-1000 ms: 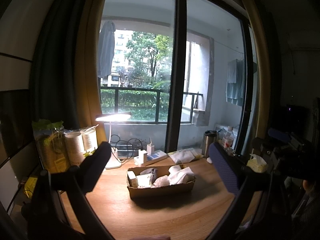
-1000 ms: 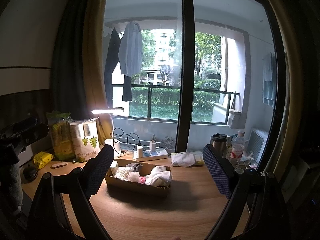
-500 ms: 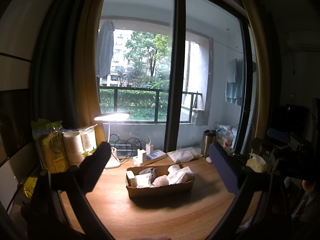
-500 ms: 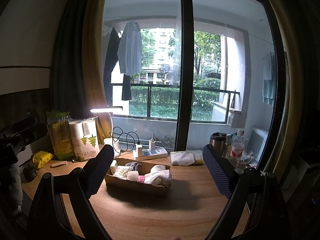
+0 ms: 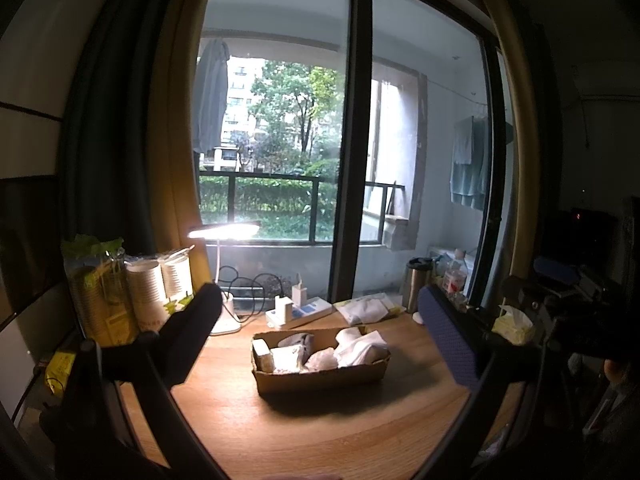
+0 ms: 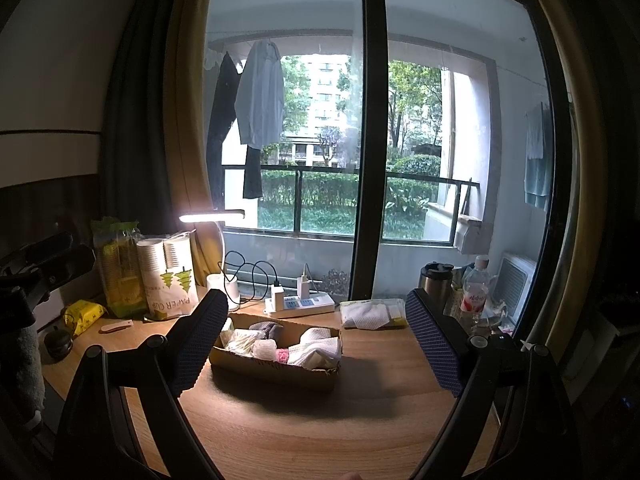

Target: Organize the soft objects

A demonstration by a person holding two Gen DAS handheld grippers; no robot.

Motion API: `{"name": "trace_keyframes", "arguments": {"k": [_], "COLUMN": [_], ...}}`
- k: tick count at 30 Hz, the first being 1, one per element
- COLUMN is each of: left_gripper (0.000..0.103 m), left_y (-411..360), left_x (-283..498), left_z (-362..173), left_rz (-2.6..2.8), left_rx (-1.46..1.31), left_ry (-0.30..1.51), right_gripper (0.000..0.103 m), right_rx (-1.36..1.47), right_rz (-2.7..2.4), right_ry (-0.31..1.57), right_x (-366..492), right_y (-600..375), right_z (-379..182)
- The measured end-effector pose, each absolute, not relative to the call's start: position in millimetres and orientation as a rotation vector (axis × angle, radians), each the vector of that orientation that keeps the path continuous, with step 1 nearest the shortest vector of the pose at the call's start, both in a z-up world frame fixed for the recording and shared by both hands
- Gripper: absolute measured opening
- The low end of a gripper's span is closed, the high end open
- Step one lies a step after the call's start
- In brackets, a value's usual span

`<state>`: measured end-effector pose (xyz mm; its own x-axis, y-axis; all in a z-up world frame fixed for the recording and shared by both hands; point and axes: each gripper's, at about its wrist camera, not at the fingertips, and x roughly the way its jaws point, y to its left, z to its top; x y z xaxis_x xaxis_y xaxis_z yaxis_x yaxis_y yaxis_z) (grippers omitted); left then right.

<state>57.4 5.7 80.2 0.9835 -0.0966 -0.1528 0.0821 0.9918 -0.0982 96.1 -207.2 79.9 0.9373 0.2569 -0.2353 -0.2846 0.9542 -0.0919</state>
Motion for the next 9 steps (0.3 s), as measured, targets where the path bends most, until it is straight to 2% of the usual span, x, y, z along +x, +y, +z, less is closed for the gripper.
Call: {"name": "trace_keyframes", "arguments": {"k": [9], "left_gripper": [0.100], "left_y": [4.5], "left_x": [74.9], "left_z": [76.7], "left_rz": [-0.099], "left_rx": [-0.078], "left_ry": [0.180], "right_gripper": [0.092], "right_rx": [-0.126], "right_rz": [0.275], "right_ry": [0.254], "right_x": [110.4], "right_y": [-211.6], "right_z": [67.9]}}
